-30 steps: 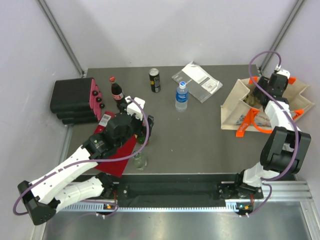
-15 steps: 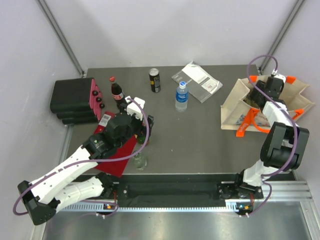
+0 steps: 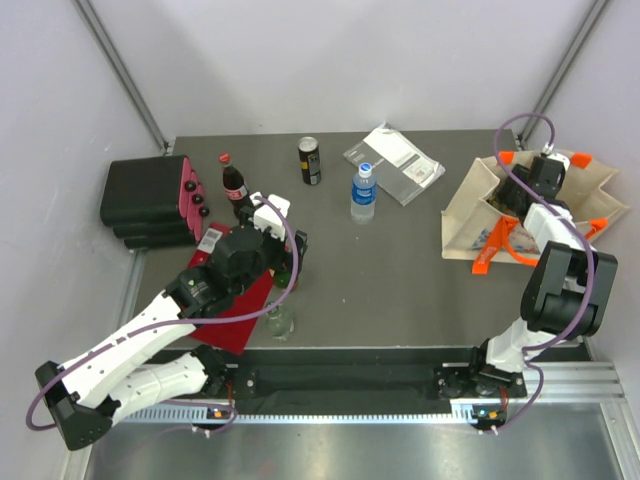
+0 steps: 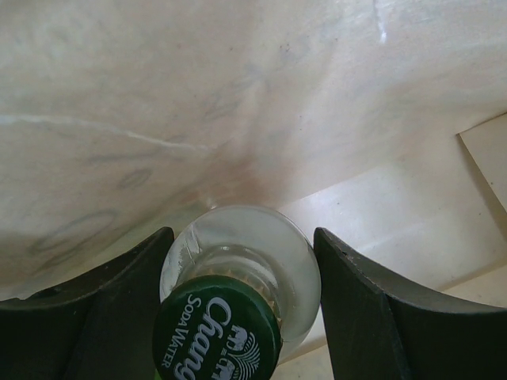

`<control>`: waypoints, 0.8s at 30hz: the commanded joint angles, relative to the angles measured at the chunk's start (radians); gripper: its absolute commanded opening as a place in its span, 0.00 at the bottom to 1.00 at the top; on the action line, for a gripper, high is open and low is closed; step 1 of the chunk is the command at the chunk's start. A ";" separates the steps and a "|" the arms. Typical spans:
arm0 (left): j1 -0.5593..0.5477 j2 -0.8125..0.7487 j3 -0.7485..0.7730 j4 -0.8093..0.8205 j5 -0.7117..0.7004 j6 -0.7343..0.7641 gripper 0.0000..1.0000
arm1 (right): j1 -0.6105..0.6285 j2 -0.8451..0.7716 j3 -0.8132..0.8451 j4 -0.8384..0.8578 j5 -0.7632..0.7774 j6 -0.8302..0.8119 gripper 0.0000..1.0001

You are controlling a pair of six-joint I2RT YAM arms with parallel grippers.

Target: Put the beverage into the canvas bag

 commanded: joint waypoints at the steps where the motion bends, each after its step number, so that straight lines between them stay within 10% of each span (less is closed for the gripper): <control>1: -0.001 -0.007 0.025 0.024 -0.017 -0.002 0.93 | 0.009 -0.028 0.050 0.124 -0.009 0.027 0.51; 24: -0.001 -0.007 0.025 0.024 -0.023 0.000 0.93 | 0.009 -0.102 0.177 -0.083 0.012 0.006 0.78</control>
